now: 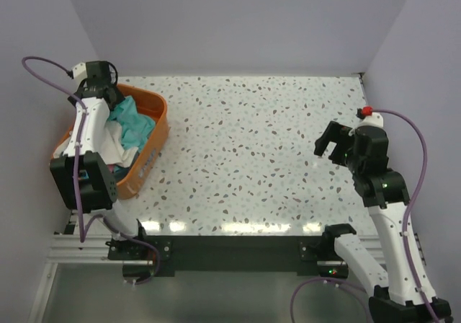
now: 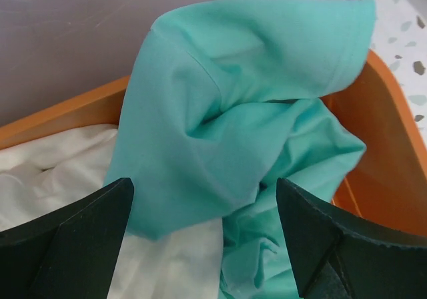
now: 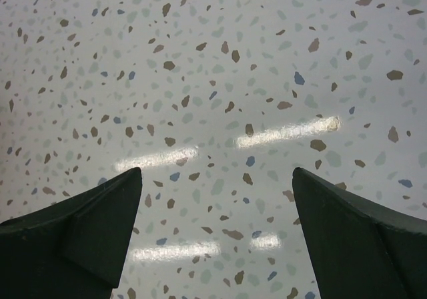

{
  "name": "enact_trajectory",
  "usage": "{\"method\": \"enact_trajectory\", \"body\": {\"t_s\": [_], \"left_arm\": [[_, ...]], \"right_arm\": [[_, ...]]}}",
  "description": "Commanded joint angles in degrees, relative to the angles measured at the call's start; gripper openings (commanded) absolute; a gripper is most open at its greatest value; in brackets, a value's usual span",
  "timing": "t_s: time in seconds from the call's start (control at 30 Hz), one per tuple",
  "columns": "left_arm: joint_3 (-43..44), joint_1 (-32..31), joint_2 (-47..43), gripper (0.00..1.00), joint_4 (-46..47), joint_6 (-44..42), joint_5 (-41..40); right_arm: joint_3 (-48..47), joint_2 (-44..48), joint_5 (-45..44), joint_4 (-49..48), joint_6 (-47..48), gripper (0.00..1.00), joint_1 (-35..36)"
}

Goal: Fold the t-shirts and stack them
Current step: Grab the tshirt from the pile

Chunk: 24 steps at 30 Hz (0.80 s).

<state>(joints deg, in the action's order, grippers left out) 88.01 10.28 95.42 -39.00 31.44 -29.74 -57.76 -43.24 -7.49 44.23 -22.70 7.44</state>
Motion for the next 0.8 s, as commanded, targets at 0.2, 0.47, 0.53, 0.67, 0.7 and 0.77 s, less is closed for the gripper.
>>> {"method": "enact_trajectory", "body": {"t_s": [0.2,0.47,0.53,0.67,0.7,0.77], "left_arm": [[3.8,5.3,4.2,0.8,5.1,-1.6,6.0],[8.0,5.4,10.3,0.66,6.0,-3.1,8.5],[10.1,5.4,11.5,0.41,5.6,-3.3,9.3],[12.9,5.4,12.5,0.0,4.1,-4.6,13.3],[13.2,5.5,12.0,0.0,4.2,-4.9,13.6],[13.4,5.4,9.2,0.0,4.9,-5.9,15.1]], "right_arm": [[2.1,-3.0,2.8,-4.1,2.4,0.99,-0.2],[1.6,-4.4,4.1,-4.5,2.5,0.99,-0.2],[1.7,-4.2,3.7,-4.5,2.4,0.99,-0.2],[2.1,-3.9,3.4,-4.5,2.5,0.99,-0.2],[2.1,-3.8,3.4,-4.4,2.5,0.99,-0.2],[2.2,-3.8,4.1,-4.5,2.4,0.99,-0.2]]}}
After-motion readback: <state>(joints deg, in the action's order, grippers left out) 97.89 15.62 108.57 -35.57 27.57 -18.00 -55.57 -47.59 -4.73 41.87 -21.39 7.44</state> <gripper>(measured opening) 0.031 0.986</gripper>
